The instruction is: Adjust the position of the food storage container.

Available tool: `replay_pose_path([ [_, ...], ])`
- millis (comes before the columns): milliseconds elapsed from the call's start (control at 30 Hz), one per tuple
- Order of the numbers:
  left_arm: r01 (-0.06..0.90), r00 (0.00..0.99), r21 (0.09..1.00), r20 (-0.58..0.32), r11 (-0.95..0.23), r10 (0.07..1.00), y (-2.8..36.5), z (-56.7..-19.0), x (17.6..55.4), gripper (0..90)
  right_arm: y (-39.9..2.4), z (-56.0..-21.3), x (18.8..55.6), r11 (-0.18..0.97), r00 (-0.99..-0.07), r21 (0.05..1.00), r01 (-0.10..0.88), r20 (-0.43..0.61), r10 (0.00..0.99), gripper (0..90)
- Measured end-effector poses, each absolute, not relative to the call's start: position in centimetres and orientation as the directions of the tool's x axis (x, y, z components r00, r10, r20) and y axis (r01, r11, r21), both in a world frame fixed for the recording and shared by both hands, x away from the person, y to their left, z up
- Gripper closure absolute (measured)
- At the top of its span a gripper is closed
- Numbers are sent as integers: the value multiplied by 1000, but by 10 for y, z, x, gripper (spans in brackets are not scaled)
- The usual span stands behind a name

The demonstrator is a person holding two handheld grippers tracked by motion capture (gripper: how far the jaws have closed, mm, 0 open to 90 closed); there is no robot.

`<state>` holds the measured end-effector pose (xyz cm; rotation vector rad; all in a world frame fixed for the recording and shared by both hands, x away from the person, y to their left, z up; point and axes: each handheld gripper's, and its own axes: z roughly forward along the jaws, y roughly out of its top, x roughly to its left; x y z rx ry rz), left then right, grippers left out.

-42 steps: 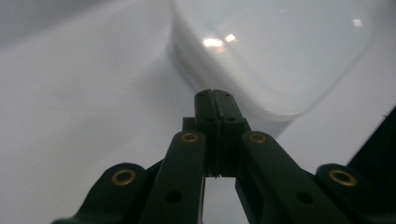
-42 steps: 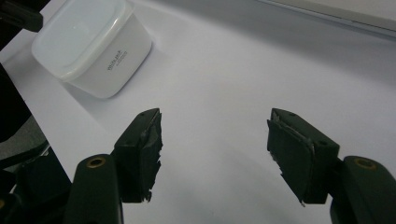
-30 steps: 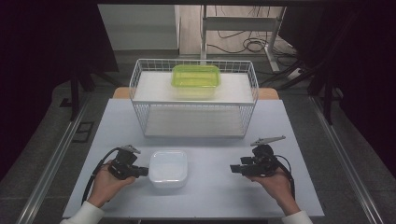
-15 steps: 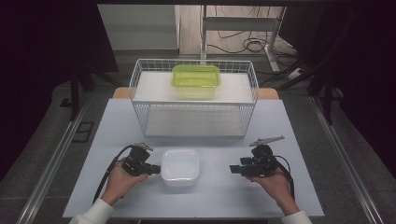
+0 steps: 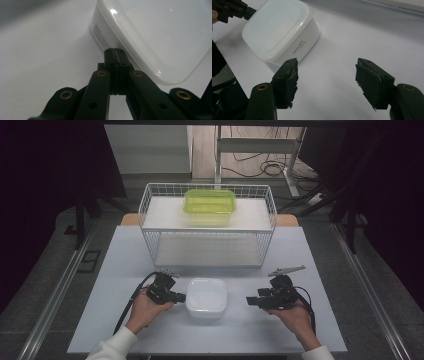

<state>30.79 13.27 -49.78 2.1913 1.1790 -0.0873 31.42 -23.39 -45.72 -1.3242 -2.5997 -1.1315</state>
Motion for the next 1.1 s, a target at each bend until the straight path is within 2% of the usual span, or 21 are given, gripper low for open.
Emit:
replay_pose_path([
  [200, 768, 600, 507, -357, -391, 716, 132, -496, 307, 899, -235, -456, 314, 356, -628, 609, 709, 314, 712, 307],
  [400, 766, 579, 553, -372, -328, 725, 151, -482, 304, 868, -239, -454, 313, 311, -608, 630, 712, 331, 722, 260],
  [467, 761, 574, 575, -378, -302, 727, 157, -476, 301, 802, -240, -453, 313, 301, -606, 633, 713, 341, 719, 255],
  [500, 756, 569, 589, -377, -284, 731, 161, -473, 298, 737, -240, -453, 313, 300, -606, 633, 714, 345, 717, 255],
  [533, 754, 564, 598, -377, -272, 735, 163, -470, 295, 737, -239, -453, 313, 300, -607, 630, 716, 350, 713, 255],
  [633, 759, 546, 611, -405, -227, 733, 171, -464, 291, 541, -238, -453, 313, 295, -611, 633, 716, 363, 704, 249],
  [667, 761, 540, 611, -412, -217, 734, 172, -463, 291, 433, -237, -454, 313, 286, -610, 633, 719, 379, 696, 241],
  [733, 766, 531, 610, -422, -203, 735, 174, -463, 291, 367, -236, -454, 313, 277, -611, 635, 721, 394, 687, 239],
  [867, 783, 511, 596, -454, -178, 730, 176, -465, 292, 314, -233, -454, 312, 263, -618, 640, 722, 425, 662, 238],
  [1100, 789, 508, 593, -485, -159, 712, 172, -465, 290, 319, -224, -455, 311, 236, -616, 650, 723, 451, 646, 258],
])
